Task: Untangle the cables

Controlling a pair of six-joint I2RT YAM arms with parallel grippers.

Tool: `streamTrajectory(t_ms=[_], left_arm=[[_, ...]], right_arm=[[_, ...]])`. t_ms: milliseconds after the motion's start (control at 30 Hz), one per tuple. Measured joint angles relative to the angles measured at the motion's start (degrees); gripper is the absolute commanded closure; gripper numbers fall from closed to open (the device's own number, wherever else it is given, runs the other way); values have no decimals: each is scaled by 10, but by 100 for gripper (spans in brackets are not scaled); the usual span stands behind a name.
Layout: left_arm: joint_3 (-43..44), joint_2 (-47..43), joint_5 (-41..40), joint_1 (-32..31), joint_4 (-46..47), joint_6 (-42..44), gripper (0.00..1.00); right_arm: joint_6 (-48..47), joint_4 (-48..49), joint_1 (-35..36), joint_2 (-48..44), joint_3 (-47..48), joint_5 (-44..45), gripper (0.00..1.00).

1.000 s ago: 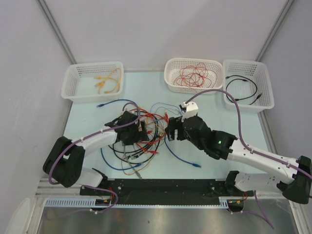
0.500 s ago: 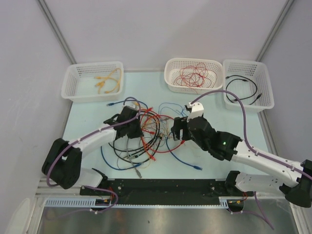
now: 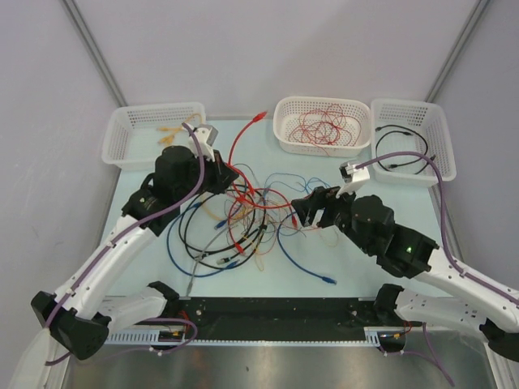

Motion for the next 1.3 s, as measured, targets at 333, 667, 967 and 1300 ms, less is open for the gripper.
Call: streamTrajectory(t_ms=[333,667,967,1300], left_arm=[[-10,2,32,-2,-14,26,100],[-32,-4,58,-12,-10,30,100],[-53,1,73,-58,-2,30,100],[-53,22,67,-111,13,30,100]], right_arm=[[0,177,-12,48,1,-86,21],[57,313,-87,190,10,-183,32],[80,365,-90,204,23,-219,36],[94,369,-95,233,27,-235,72]])
